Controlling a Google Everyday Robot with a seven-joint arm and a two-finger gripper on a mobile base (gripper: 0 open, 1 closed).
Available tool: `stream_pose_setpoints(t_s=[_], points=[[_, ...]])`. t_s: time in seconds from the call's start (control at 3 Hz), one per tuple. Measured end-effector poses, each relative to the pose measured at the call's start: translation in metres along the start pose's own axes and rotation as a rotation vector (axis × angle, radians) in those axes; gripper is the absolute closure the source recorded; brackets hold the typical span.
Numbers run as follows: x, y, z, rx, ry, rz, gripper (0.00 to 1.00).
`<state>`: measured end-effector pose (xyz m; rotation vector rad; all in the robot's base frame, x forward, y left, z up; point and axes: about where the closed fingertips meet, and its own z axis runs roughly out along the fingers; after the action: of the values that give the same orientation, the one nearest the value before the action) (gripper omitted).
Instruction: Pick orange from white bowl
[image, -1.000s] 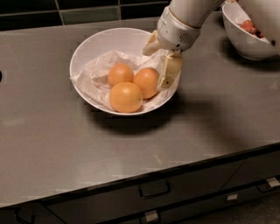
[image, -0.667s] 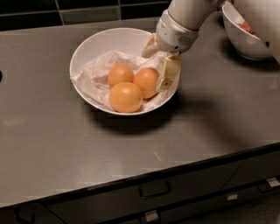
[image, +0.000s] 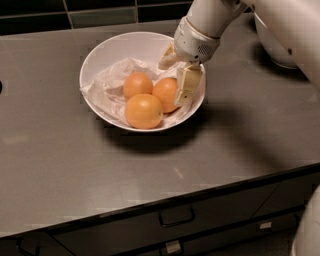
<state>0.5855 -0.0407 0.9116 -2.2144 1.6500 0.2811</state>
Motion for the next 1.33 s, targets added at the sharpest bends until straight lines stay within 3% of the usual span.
stream_pose_setpoints(t_s=[1.33], points=[[0.0021, -0.0014, 0.0102, -0.011, -0.013, 0.007, 0.31]])
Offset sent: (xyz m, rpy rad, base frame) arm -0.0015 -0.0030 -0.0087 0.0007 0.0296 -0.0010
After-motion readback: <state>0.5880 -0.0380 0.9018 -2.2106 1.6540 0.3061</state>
